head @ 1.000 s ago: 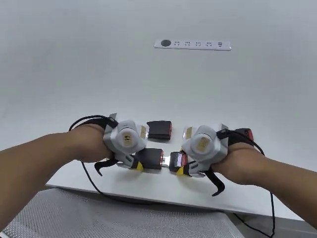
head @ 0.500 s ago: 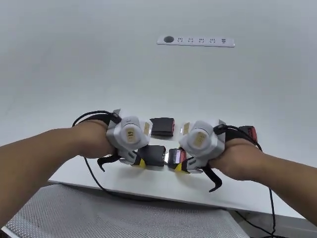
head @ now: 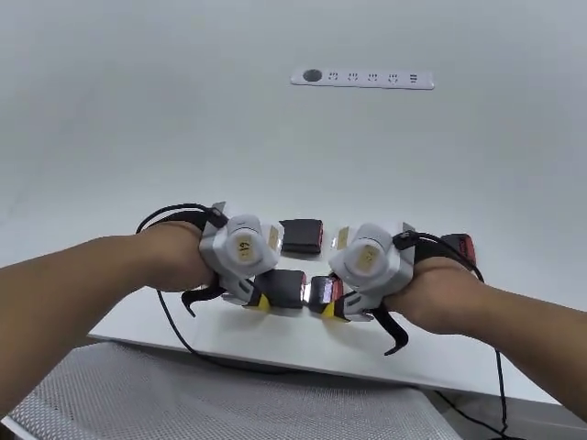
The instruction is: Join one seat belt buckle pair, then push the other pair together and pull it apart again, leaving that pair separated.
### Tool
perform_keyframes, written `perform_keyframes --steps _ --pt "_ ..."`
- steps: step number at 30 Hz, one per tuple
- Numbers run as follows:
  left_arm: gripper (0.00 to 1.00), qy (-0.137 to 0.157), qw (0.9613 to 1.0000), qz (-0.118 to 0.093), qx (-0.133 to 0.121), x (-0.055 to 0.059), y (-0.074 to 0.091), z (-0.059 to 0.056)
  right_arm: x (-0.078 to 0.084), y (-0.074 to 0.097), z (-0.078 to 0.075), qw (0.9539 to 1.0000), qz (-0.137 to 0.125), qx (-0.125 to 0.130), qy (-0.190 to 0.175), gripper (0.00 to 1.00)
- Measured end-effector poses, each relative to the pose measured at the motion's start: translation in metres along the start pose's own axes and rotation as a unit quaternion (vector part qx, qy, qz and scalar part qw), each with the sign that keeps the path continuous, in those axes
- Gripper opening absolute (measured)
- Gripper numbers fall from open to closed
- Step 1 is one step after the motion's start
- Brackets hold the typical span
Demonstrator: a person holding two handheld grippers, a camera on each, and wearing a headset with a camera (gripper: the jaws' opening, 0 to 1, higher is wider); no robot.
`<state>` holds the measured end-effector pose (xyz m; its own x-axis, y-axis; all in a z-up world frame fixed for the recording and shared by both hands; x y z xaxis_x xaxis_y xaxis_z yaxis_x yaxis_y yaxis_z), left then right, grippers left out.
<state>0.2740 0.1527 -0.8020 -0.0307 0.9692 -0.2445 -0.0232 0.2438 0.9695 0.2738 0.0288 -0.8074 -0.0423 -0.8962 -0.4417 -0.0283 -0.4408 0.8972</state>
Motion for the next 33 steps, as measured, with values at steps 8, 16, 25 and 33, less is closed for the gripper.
perform_keyframes --steps 8,16,25,33 --pt "0.31 0.002 0.9999 -0.011 0.0 0.0008 0.0009 -0.0002 -0.0025 0.0003 -0.0033 0.9999 0.004 -0.001 0.014 0.3" --pt "0.31 0.009 0.9999 -0.007 0.003 -0.0016 0.0017 -0.0007 -0.0032 0.0019 -0.0051 0.9999 0.003 -0.009 0.008 0.31" --pt "0.32 0.007 0.9999 -0.004 0.01 -0.0013 0.0018 -0.0001 -0.0031 0.0036 -0.0032 0.9999 0.002 -0.012 0.011 0.31" --pt "0.33 0.016 0.9999 -0.001 0.001 -0.0023 0.0024 -0.0025 -0.0027 0.005 -0.0037 0.9999 -0.004 -0.015 0.008 0.32"
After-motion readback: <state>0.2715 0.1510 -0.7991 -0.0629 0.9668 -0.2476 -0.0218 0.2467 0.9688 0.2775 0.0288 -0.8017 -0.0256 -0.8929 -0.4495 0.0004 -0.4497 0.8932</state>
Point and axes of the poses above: the centre of the closed fingertips' face, and the gripper's own axes: y roughly backward along the fingers, z roughly to its left, x roughly out of its underside, the point moved 6 cm from there along y, roughly backward along the fingers, and after that the axes turned 8 degrees about z, right-handed, at the moved point
